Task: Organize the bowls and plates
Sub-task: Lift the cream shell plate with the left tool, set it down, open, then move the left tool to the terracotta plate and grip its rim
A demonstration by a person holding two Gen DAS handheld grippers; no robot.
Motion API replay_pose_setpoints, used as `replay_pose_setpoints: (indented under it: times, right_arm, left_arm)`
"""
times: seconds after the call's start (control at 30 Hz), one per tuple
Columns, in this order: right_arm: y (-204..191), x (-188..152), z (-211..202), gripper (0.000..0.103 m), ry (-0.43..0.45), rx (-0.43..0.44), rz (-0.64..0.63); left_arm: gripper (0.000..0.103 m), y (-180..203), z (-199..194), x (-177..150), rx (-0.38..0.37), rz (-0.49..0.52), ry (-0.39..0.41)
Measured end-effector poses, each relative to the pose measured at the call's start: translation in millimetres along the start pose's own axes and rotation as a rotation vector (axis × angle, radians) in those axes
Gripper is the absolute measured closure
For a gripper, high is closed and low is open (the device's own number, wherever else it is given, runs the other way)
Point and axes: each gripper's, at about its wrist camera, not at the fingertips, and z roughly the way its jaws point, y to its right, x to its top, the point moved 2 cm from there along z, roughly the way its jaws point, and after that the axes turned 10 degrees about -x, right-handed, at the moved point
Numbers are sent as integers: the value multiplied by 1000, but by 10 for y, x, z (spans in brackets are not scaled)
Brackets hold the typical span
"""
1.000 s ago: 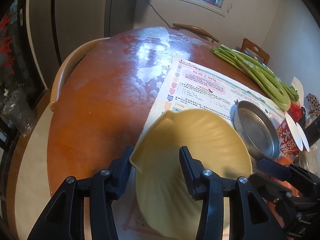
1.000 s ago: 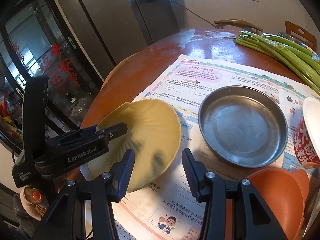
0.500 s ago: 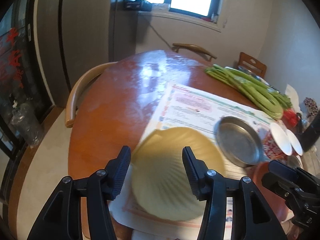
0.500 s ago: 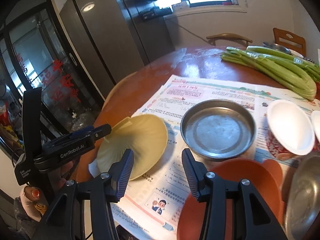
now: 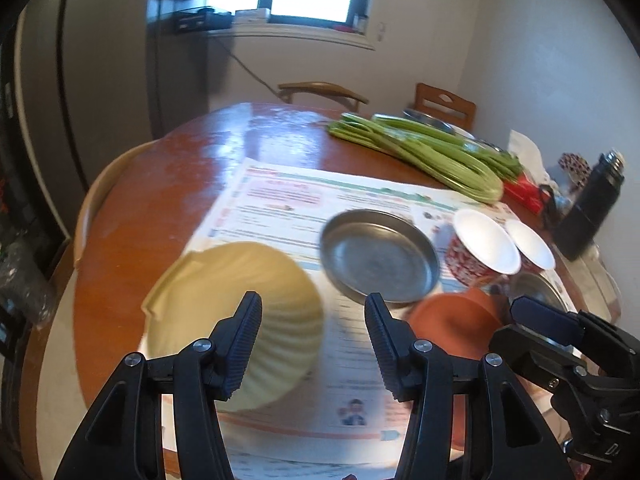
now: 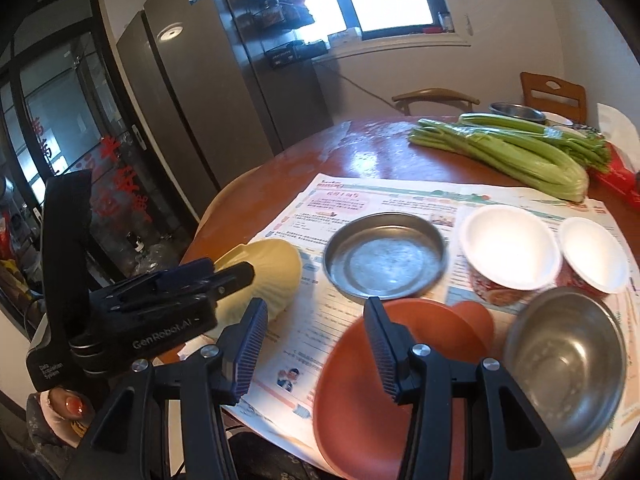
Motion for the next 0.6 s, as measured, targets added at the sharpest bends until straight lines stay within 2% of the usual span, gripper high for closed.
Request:
replay_pose_setpoints:
  times: [0.6]
  right_arm:
    - [321, -235, -363, 52, 31, -58, 22]
  left_arm:
    - [48, 435, 69, -163, -40, 70, -66]
